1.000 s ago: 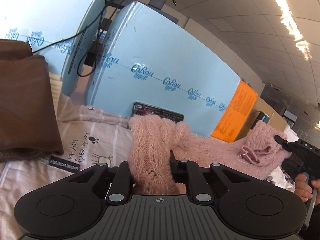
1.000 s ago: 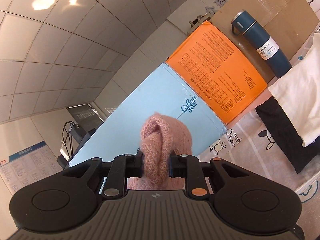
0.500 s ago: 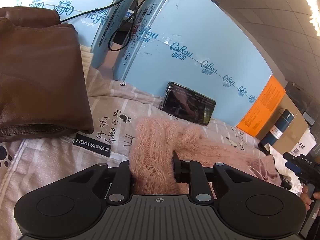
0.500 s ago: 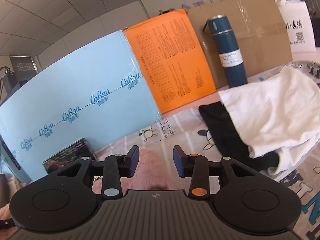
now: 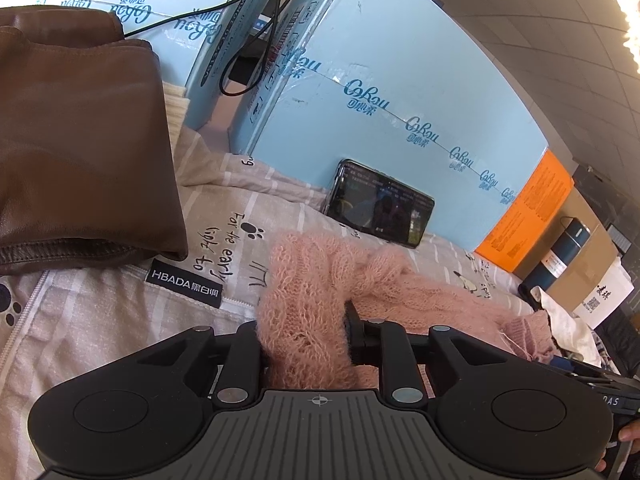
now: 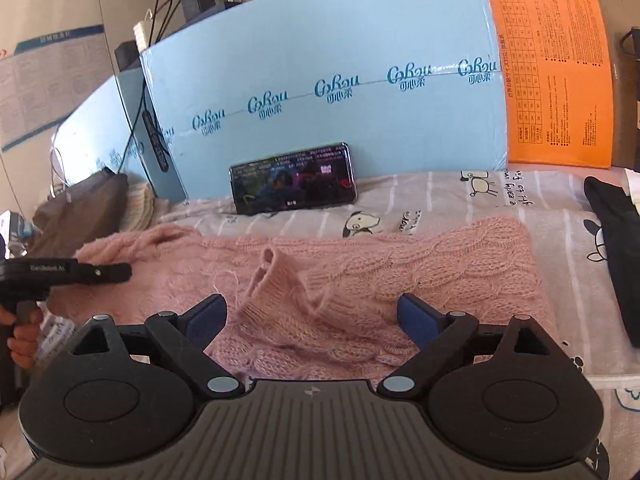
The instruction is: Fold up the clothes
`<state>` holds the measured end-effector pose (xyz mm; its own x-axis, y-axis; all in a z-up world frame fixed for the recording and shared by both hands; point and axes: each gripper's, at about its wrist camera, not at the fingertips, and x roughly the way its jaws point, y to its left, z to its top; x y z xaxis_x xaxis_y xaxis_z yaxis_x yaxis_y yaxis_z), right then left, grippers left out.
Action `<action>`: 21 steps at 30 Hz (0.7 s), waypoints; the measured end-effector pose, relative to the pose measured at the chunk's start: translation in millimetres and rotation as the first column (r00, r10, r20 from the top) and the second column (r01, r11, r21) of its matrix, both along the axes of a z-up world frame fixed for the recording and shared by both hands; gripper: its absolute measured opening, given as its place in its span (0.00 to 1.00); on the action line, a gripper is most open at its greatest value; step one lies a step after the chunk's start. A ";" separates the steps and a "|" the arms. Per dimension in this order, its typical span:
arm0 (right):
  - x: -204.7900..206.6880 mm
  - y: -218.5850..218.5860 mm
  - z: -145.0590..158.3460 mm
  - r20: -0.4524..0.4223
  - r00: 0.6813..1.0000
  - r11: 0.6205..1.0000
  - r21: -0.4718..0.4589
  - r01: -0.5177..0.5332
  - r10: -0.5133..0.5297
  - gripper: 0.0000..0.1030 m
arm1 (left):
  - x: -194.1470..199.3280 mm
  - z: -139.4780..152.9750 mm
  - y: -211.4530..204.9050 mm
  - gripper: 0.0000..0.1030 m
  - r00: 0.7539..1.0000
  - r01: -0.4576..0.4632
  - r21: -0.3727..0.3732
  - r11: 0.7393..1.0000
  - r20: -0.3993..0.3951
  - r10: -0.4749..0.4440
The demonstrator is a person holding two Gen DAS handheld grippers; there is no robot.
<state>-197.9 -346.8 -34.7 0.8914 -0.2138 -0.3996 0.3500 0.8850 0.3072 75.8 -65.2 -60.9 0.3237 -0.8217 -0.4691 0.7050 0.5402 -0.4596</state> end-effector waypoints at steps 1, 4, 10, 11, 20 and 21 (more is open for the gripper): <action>1.7 0.5 -1.5 -0.014 1.000 1.000 -0.008 0.007 -0.007 0.90 | 0.0 0.0 0.0 0.21 1.000 0.000 0.000 1.000 -0.001 0.000; 6.9 2.1 -6.0 -0.055 0.998 0.999 -0.032 0.026 -0.028 0.89 | 0.3 -0.2 -0.2 0.21 1.000 0.001 0.000 1.000 -0.002 -0.001; 17.3 5.2 -14.9 -0.136 0.988 0.995 -0.083 0.061 -0.072 0.57 | 0.2 -1.2 -0.1 0.21 1.000 0.000 0.004 1.000 -0.005 0.000; 17.9 5.4 -15.5 -0.142 0.987 0.994 -0.090 0.067 -0.080 0.51 | 0.2 -1.5 -0.4 0.21 1.000 0.000 0.006 1.000 -0.004 0.000; -14.4 -17.0 5.0 0.032 0.959 0.954 -0.099 0.283 -0.281 0.21 | -4.2 -0.5 -2.5 0.18 0.999 0.018 0.006 1.000 0.028 -0.019; -22.1 -22.5 8.4 0.065 0.946 0.942 -0.091 0.322 -0.317 0.21 | -4.8 -0.2 -2.2 0.17 0.999 0.020 0.002 1.000 0.033 -0.020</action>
